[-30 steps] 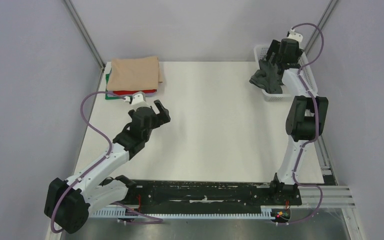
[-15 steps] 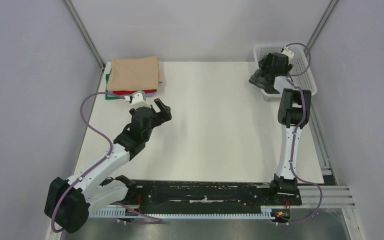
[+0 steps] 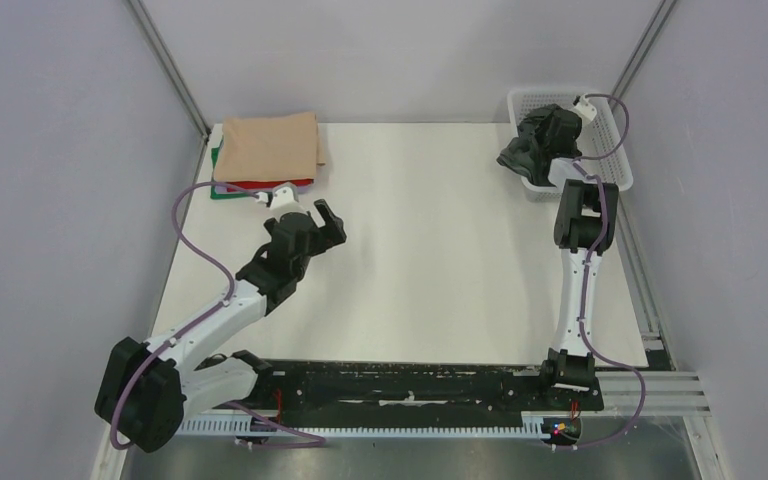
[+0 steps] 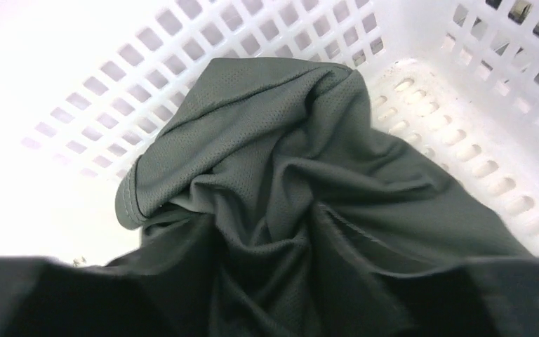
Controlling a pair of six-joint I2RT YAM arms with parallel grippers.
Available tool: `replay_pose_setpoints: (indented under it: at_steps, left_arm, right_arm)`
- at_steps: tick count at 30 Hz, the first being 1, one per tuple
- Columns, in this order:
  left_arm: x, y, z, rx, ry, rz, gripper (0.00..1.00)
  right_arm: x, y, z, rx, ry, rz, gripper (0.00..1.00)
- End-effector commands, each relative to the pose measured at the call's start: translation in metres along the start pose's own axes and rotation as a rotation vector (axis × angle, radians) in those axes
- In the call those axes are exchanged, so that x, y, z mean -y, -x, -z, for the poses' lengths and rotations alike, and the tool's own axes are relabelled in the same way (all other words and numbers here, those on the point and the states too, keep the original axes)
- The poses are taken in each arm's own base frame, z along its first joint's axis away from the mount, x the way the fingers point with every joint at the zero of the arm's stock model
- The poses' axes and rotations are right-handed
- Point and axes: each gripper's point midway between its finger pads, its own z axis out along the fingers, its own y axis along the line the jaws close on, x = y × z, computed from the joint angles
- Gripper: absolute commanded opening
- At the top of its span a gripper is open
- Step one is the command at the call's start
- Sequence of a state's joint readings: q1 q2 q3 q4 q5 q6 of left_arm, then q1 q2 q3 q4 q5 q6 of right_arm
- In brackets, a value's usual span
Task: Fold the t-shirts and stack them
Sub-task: Grab crumpled tshirt from bin with the right arm, then move the tshirt to the center of the board
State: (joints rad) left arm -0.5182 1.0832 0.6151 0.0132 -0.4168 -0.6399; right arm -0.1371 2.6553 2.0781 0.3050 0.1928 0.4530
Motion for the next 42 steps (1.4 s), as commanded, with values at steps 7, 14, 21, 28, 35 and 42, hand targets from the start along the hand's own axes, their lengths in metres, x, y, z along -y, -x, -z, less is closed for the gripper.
replay_pose_setpoints:
  at_steps: [7, 14, 21, 28, 35, 42]
  left_arm:
    - [0.003, 0.020, 0.000, 0.052, 0.023, 0.020, 1.00]
    - [0.007, 0.024, 0.008, 0.070, -0.018, 0.067, 1.00]
    - [0.012, 0.019, 0.021, 0.065, -0.096, 0.106, 1.00]
    - [0.007, 0.022, 0.044, 0.076, -0.127, 0.140, 1.00]
    - [0.002, 0.034, 0.066, 0.112, -0.144, 0.164, 1.00]
    - [-0.006, 0.039, 0.083, 0.122, -0.144, 0.189, 1.00]
  right_arm:
    - [-0.012, 0.061, 0.002, 0.123, 0.062, -0.094, 0.00]
    - [-0.070, 0.189, 0.066, 0.285, 0.206, 0.011, 0.00]
    - [-0.122, 0.266, 0.167, 0.357, 0.405, 0.090, 0.00]
    - [-0.181, 0.296, 0.281, 0.374, 0.596, 0.227, 0.00]
    - [-0.230, 0.288, 0.391, 0.337, 0.707, 0.323, 0.00]
    - [-0.278, 0.233, 0.496, 0.199, 1.071, 0.276, 0.00]
